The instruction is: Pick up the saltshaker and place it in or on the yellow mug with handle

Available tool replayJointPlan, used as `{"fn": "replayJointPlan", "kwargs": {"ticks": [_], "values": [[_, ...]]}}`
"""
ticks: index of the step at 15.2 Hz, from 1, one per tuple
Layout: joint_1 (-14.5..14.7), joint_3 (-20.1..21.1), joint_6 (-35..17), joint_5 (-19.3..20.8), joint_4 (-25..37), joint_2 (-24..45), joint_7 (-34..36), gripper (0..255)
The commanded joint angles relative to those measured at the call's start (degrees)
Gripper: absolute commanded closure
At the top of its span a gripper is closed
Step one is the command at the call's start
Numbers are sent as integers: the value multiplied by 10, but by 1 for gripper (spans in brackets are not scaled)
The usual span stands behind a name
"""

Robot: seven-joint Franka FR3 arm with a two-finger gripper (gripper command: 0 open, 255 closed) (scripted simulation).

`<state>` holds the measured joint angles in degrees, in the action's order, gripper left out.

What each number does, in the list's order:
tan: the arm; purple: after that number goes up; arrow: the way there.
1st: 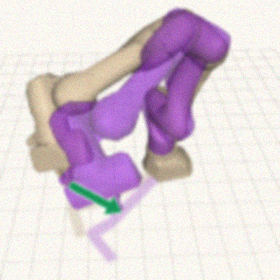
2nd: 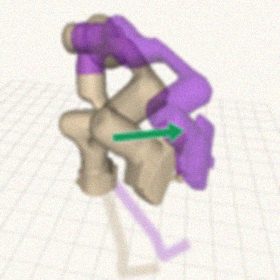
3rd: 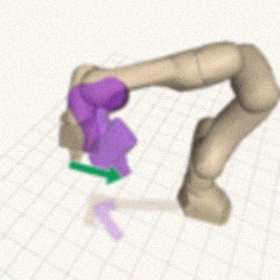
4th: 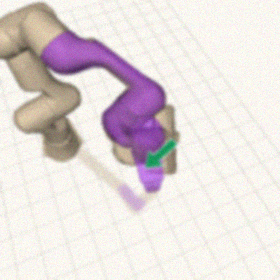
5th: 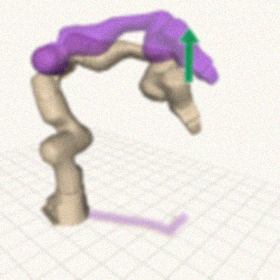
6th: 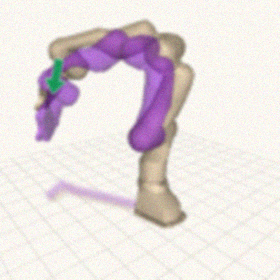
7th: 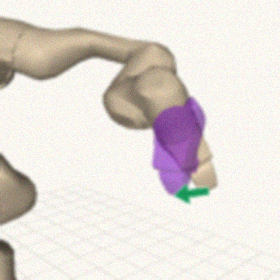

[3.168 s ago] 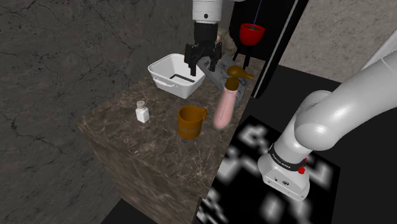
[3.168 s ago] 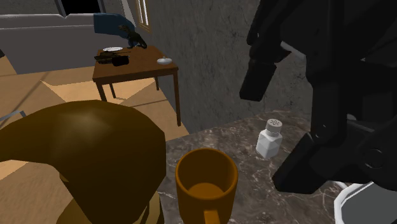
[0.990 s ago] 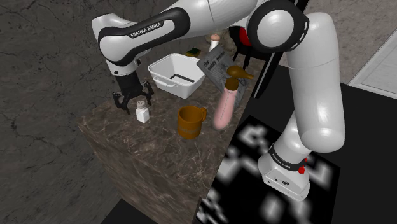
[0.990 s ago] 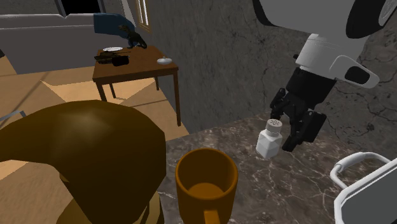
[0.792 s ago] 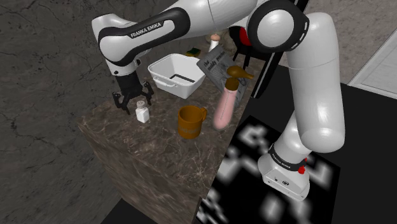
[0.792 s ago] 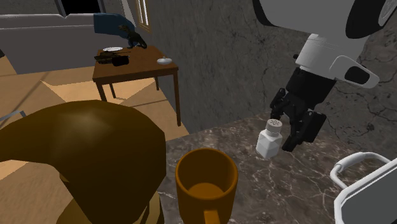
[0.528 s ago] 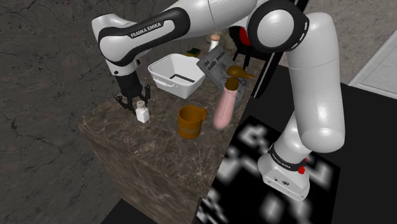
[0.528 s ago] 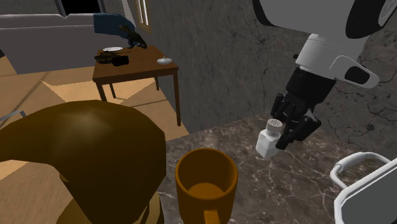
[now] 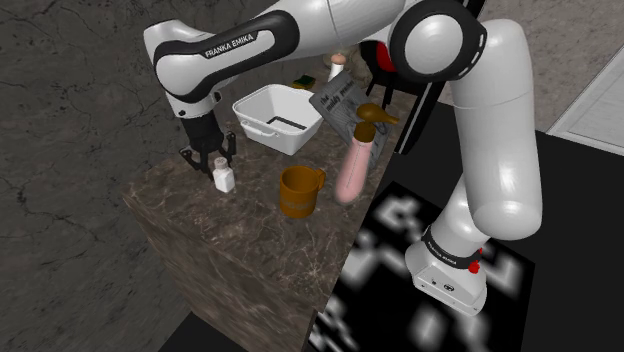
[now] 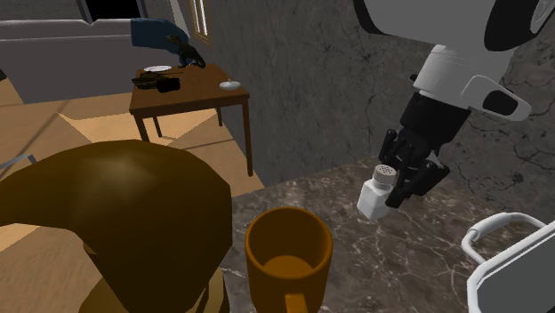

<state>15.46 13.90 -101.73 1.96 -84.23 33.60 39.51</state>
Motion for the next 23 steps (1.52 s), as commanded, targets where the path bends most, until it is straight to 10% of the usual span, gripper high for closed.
{"fn": "replayJointPlan", "kwargs": {"ticks": [1, 23], "values": [[0, 0, 9, -1, 5, -4, 0, 255], [3, 6, 162, -8, 129, -34, 6, 255]]}}
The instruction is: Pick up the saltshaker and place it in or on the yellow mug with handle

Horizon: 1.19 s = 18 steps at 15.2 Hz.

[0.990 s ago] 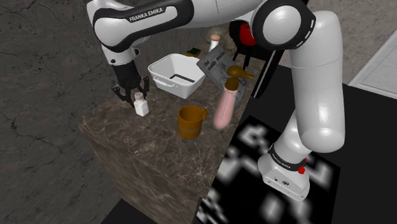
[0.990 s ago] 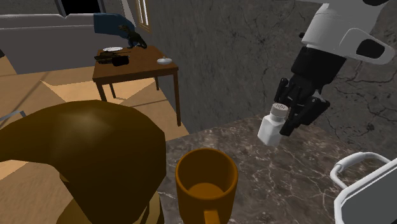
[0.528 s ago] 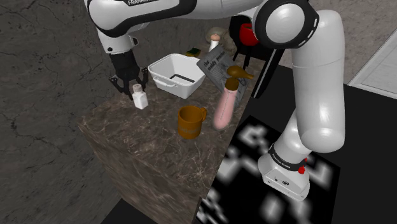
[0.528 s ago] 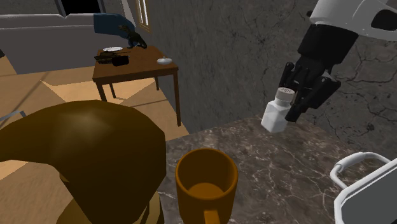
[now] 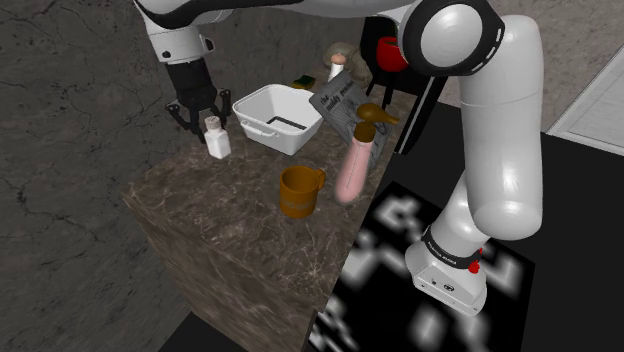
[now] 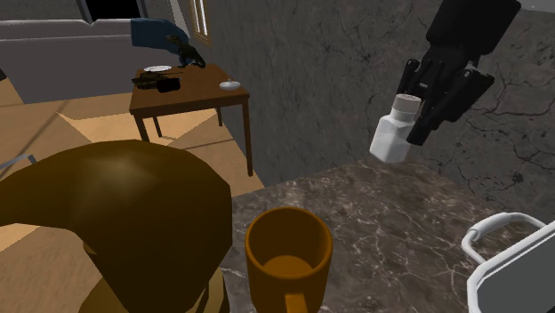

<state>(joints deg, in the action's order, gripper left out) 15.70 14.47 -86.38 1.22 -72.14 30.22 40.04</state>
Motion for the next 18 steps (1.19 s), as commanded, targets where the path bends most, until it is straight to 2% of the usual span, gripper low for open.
{"fn": "replayJointPlan", "kwargs": {"ticks": [1, 9, 13, 18], "values": [[1, 0, 16, 0, 16, 0, 1, 255], [7, 1, 80, 1, 89, 9, 5, 255], [-25, 4, 16, -23, -102, -119, -14, 255], [-49, -1, -27, -49, -273, -249, -45, 255]]}}
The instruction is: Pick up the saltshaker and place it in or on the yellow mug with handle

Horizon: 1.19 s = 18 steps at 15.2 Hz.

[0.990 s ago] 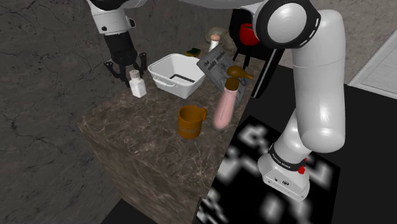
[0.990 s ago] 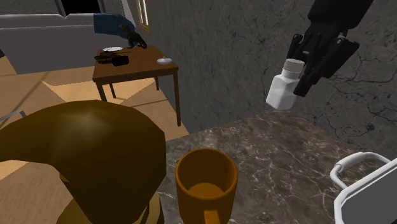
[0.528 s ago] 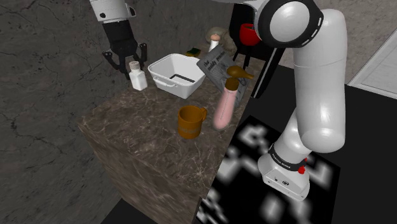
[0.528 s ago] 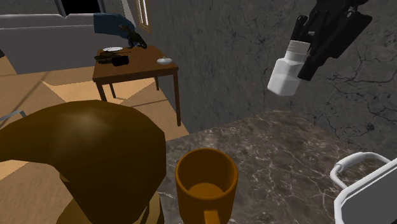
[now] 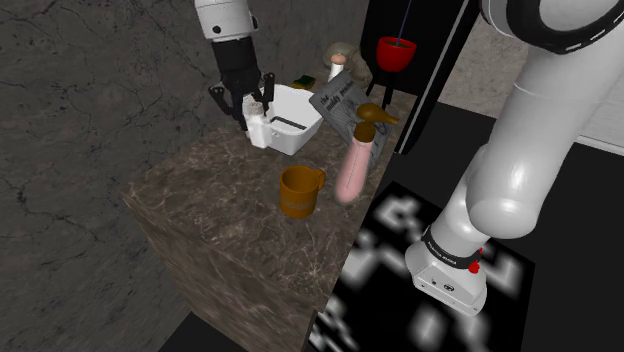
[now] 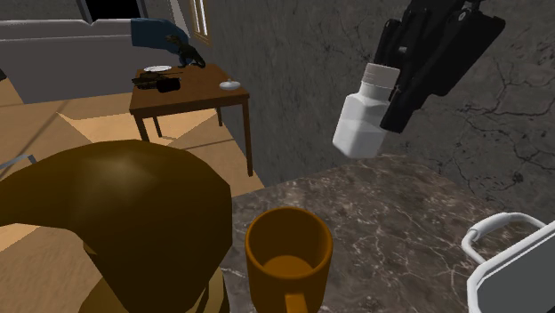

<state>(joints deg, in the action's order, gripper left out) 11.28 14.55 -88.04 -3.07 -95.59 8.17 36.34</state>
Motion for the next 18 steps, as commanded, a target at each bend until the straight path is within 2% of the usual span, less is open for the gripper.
{"fn": "replayJointPlan", "kwargs": {"ticks": [1, 8, 18], "values": [[-9, -4, -15, -10, -68, -53, -15, 255], [-22, -23, -30, -33, -239, -210, -60, 255], [-20, -20, -107, -33, -303, -196, -62, 255]]}}
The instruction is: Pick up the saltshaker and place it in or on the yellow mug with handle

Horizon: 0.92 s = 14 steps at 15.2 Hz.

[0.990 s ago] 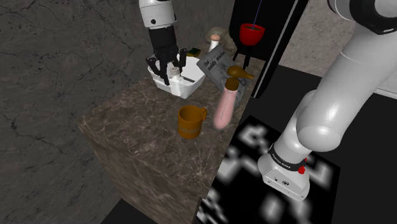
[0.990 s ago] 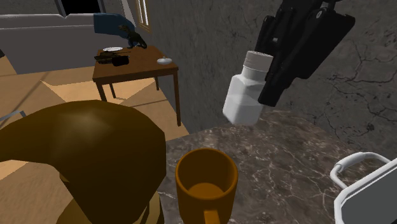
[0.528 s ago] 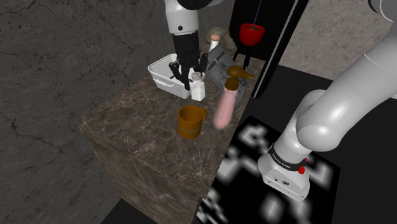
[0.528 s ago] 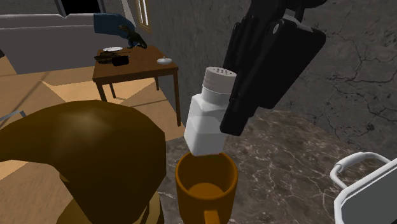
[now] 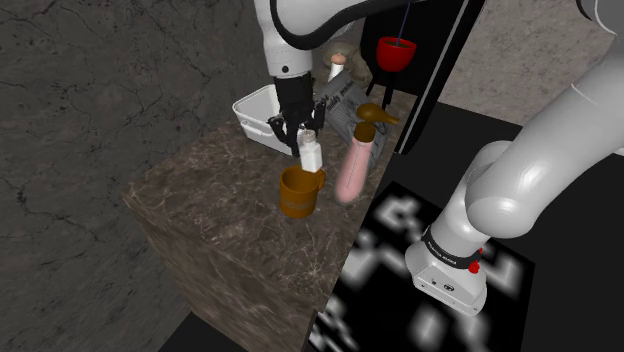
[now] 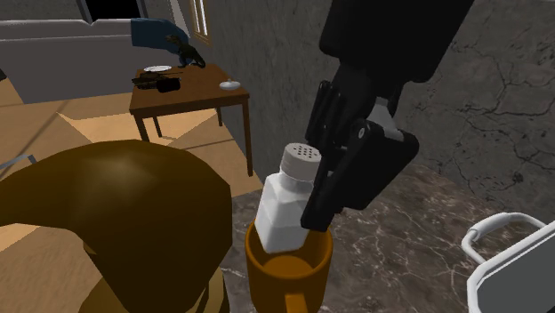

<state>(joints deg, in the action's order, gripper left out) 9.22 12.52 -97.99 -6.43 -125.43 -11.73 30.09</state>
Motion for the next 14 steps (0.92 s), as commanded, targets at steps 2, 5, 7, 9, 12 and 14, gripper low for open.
{"fn": "replayJointPlan", "kwargs": {"ticks": [2, 5, 7, 9, 12, 14], "values": [[0, 1, -23, 0, -15, 8, 0, 255], [1, 2, -40, 1, -27, 13, 0, 255], [1, 2, -40, 1, -27, 13, 0, 255], [1, 2, -40, 1, -27, 13, 0, 255], [1, 2, -40, 1, -27, 13, 0, 0], [1, 2, -40, 1, -27, 13, 0, 0]]}}
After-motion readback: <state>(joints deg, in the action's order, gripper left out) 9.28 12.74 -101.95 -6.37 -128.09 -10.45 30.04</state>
